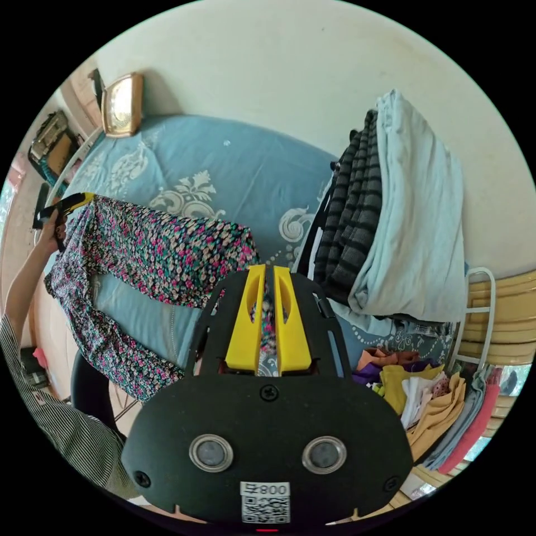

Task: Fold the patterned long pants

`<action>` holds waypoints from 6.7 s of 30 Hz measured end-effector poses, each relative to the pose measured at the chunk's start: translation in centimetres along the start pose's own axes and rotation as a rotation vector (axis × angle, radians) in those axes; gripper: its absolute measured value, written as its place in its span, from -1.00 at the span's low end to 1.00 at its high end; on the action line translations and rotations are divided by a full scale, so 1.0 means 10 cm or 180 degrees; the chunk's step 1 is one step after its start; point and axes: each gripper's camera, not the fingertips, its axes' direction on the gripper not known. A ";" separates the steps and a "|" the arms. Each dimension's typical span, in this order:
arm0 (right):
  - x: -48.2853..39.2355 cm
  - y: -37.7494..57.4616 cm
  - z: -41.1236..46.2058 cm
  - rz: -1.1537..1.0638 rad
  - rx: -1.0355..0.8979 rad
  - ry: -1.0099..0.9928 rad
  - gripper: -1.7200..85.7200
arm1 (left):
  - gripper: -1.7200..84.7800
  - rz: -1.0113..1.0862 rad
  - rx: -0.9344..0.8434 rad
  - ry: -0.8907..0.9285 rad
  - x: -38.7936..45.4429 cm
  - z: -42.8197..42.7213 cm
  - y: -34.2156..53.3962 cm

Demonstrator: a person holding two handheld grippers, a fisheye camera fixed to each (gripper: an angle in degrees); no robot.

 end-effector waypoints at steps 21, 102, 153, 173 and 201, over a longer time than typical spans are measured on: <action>-0.51 0.79 1.33 -0.0962 0.0110 0.0144 -0.87 | -0.83 0.1808 -0.0916 -0.0526 1.01 0.72 1.20; 0.71 4.20 1.29 0.1798 -0.1023 -0.0789 -0.94 | -0.93 -0.1559 0.0215 -0.0429 -3.91 -2.52 4.84; -4.89 -3.02 0.23 -0.1981 0.0588 -0.0576 -0.96 | -0.91 0.0033 0.0512 -0.1565 -3.00 -2.09 0.75; -2.71 -1.54 0.57 -0.0306 0.1142 -0.1229 -0.82 | -0.80 -0.0308 0.0412 -0.1257 -2.50 -2.13 1.65; -0.21 1.05 2.24 0.1409 0.0945 -0.1052 -0.74 | -0.91 0.2111 -0.1010 -0.0760 1.51 0.61 0.40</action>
